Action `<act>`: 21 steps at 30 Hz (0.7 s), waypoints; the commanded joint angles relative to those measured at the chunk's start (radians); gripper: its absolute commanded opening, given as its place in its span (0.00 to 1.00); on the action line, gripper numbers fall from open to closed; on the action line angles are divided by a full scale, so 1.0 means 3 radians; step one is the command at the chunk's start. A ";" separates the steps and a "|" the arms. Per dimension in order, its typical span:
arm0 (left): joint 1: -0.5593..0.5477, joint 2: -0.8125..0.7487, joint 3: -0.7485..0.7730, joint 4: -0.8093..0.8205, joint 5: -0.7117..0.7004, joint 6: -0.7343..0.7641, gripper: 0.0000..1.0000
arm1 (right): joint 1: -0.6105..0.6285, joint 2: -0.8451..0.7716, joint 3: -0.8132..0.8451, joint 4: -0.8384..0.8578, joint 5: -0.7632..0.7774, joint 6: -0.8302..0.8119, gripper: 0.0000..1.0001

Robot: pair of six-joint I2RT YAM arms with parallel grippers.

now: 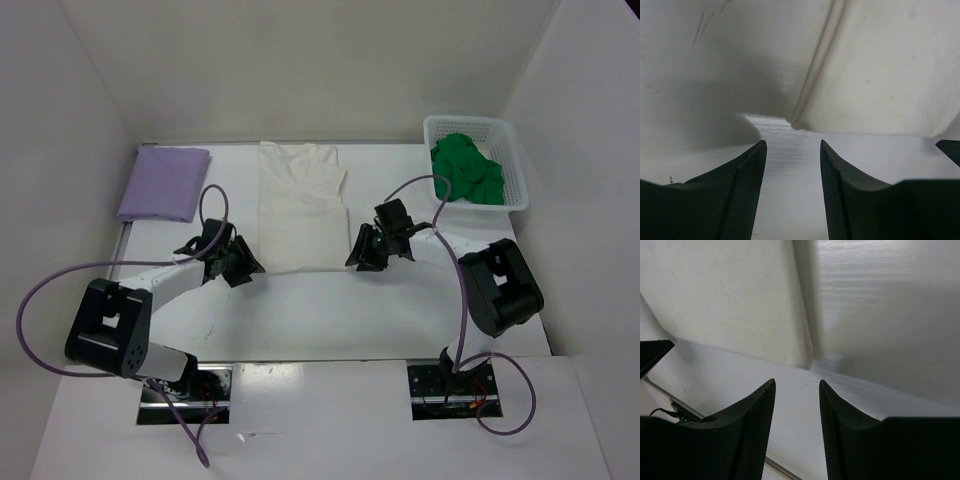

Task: Fold and stack the t-shirts
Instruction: Fold the folded rectangular tshirt in 1/3 of the way

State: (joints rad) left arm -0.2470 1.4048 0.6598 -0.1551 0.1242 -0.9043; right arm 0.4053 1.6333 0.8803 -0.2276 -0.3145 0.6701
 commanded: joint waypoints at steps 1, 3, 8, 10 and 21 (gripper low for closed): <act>0.0010 0.0210 -0.0057 0.0097 -0.0010 -0.0013 0.54 | -0.0011 0.0083 -0.0065 0.0155 -0.0086 0.0073 0.46; 0.0010 0.0333 -0.0011 0.0098 0.0026 -0.0013 0.53 | -0.0011 0.0195 -0.0066 0.0226 -0.0117 0.0108 0.46; 0.0010 0.0415 -0.0005 0.0225 -0.0015 -0.0018 0.48 | -0.0011 0.0267 -0.0096 0.0339 -0.0179 0.0175 0.46; 0.0010 0.0481 -0.0006 0.0271 0.0020 -0.0018 0.46 | -0.0011 0.0349 -0.0096 0.0370 -0.0179 0.0175 0.40; 0.0010 0.0553 0.0097 0.0333 0.0051 -0.0018 0.27 | -0.0011 0.0472 0.0016 0.0477 -0.0056 0.0216 0.34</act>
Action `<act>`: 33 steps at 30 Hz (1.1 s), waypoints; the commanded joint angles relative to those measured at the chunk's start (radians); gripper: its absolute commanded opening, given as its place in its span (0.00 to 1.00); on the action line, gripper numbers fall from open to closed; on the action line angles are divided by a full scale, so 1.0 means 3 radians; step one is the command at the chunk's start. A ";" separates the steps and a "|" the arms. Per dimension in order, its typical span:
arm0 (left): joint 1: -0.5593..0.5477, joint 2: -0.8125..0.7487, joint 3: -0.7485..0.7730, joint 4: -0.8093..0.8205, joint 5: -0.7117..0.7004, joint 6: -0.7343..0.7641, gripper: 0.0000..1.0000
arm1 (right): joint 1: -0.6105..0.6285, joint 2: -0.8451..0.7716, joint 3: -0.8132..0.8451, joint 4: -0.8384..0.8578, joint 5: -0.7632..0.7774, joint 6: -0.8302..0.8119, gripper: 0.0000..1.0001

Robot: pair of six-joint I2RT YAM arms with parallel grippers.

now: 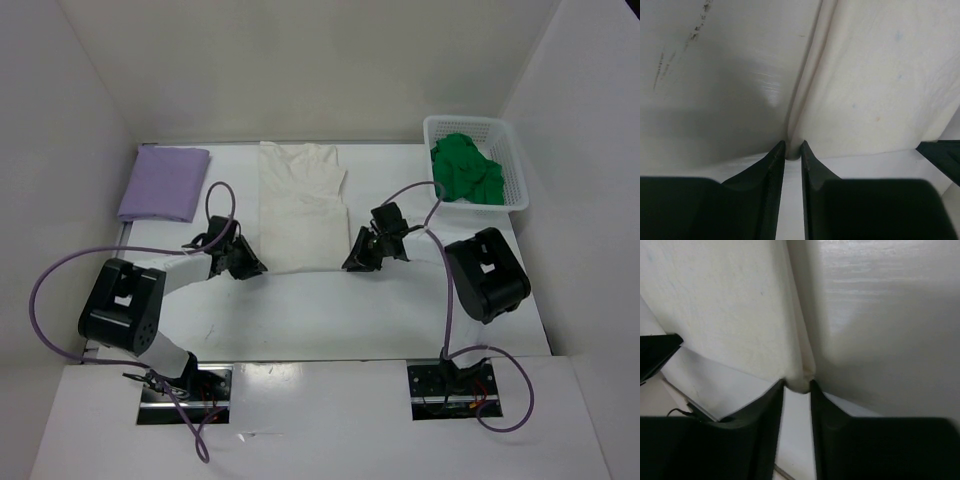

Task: Fold and stack the t-shirts
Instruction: Fold the folded rectangular tshirt in 1/3 of the way, then grab one side of the 2/3 rectangular tshirt with both arms, then fold the long partially folded tshirt into a neat square

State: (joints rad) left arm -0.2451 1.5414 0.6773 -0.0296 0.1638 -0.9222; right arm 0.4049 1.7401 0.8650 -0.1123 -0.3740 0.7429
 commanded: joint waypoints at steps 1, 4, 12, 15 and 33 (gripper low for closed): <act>0.0004 0.0098 0.0069 -0.0086 -0.0081 0.0042 0.25 | -0.0010 0.0146 0.0067 0.0124 0.0142 -0.0027 0.24; 0.0004 0.0057 0.0069 -0.0116 -0.0045 0.0083 0.13 | -0.0010 0.0146 0.0067 0.0094 0.0142 -0.0027 0.08; 0.0004 -0.0617 -0.0202 -0.0764 0.0174 0.0246 0.02 | 0.0163 -0.0822 -0.0454 -0.0295 0.0285 0.0146 0.00; -0.0047 -0.1199 -0.0381 -0.1255 0.0358 0.0246 0.00 | 0.0352 -0.1486 -0.0781 -0.0596 0.0255 0.0366 0.00; 0.0234 -0.0645 0.1316 -0.1140 0.0358 0.0231 0.00 | -0.0306 -0.0740 0.1195 -0.1006 0.0208 -0.0344 0.00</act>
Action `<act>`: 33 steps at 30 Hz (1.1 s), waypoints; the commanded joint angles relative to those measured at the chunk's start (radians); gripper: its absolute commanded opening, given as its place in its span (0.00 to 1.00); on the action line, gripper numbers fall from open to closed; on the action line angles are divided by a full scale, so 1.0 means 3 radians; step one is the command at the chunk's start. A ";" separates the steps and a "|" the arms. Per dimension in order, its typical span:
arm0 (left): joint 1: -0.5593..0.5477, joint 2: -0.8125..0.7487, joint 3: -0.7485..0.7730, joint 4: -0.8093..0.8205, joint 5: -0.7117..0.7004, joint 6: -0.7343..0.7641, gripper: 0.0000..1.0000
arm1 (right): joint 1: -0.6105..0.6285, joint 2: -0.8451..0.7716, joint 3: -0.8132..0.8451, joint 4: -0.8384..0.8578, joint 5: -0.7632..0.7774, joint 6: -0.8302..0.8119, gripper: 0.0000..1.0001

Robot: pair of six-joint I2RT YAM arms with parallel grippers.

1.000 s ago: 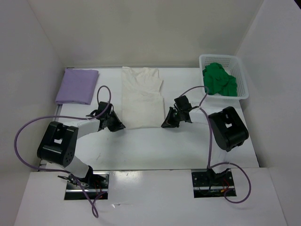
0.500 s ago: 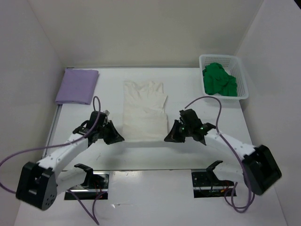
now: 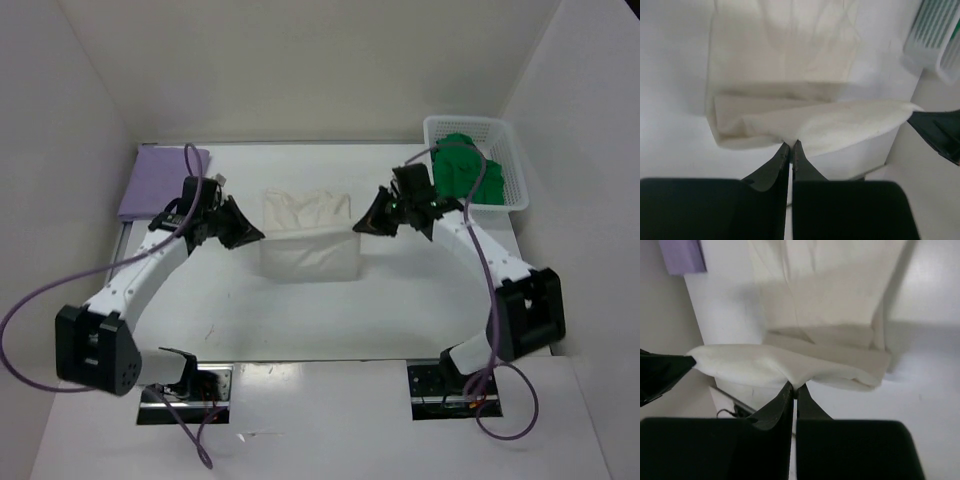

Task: Fold and stack the t-shirts
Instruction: Fold the long partially folded tshirt into a neat square

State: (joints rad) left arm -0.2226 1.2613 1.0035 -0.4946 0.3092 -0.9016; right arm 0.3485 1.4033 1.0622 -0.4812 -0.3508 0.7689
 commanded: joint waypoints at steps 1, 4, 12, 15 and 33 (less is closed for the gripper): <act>0.0189 0.0558 0.0432 0.0563 -0.0202 0.0162 0.00 | -0.0149 0.0562 0.0686 0.0259 0.0162 -0.0481 0.00; 0.0225 0.1188 0.0785 0.0692 -0.0345 0.0239 0.00 | -0.0241 0.1268 0.1275 0.0295 0.0126 -0.0599 0.00; 0.0415 0.2390 0.1661 0.1040 -0.0529 0.0168 0.00 | -0.0466 0.2714 0.2599 0.0347 -0.0042 -0.0599 0.00; 0.0497 0.2611 0.1835 0.1188 -0.0560 0.0076 0.05 | -0.0466 0.3072 0.3029 0.0260 -0.0043 -0.0599 0.01; 0.0109 0.1951 0.1042 0.1843 -0.0218 -0.0072 0.52 | -0.0165 0.2328 0.2391 0.0505 -0.0094 -0.0661 0.05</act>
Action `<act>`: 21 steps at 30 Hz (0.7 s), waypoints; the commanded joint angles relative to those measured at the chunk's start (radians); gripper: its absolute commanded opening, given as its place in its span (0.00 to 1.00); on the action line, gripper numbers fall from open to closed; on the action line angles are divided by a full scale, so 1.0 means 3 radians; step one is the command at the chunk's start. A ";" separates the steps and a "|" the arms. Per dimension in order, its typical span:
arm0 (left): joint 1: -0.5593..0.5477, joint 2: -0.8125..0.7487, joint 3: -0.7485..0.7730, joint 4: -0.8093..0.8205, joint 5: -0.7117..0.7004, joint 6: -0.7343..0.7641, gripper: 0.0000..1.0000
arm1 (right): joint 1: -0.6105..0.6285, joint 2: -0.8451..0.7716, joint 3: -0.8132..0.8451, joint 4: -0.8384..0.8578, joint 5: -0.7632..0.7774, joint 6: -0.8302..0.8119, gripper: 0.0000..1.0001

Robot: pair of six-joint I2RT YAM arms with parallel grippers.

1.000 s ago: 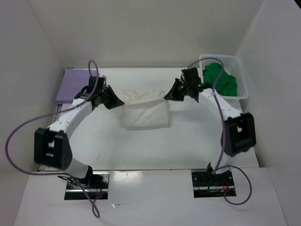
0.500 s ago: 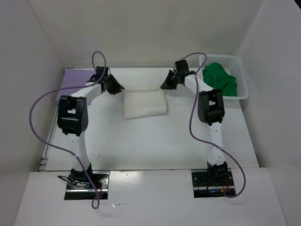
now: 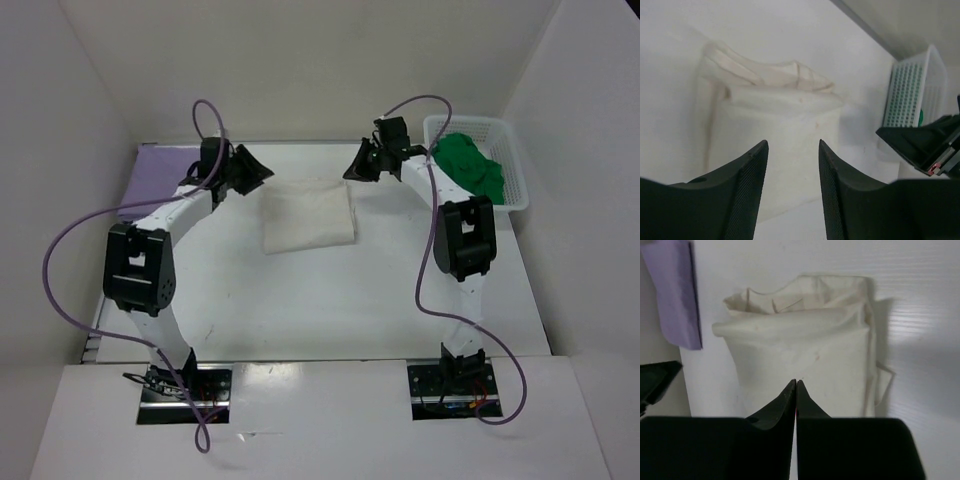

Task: Fold and stack the t-shirts
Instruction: Fold the long partially folded tshirt into a neat square

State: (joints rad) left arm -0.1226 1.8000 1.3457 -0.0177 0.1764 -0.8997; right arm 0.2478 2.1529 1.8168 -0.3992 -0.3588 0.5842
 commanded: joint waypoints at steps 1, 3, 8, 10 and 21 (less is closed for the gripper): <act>-0.0225 0.0349 -0.0007 0.0253 0.0265 -0.0029 0.52 | 0.0202 -0.0080 -0.0059 0.0166 -0.0102 -0.0076 0.03; -0.0266 0.0554 0.0319 0.0223 0.0301 0.0074 0.52 | 0.0242 0.0181 0.0216 0.0058 -0.0103 -0.0117 0.01; -0.0174 0.1173 0.0964 0.0070 0.0302 0.0166 0.52 | 0.0243 0.0952 0.0932 -0.0182 -0.0332 -0.0117 0.01; -0.0083 0.1377 0.1194 0.0069 0.0271 0.0131 0.52 | 0.0243 0.1193 0.1428 -0.0396 -0.0373 -0.0117 0.01; 0.0153 0.1399 0.1206 0.0151 0.0337 0.0054 0.63 | 0.0212 0.2104 0.2958 -0.0996 -0.0425 -0.0020 0.04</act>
State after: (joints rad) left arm -0.0784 2.2932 1.7473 -0.0185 0.2604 -0.8719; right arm 0.3180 2.7644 2.5984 -0.6167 -0.4572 0.5823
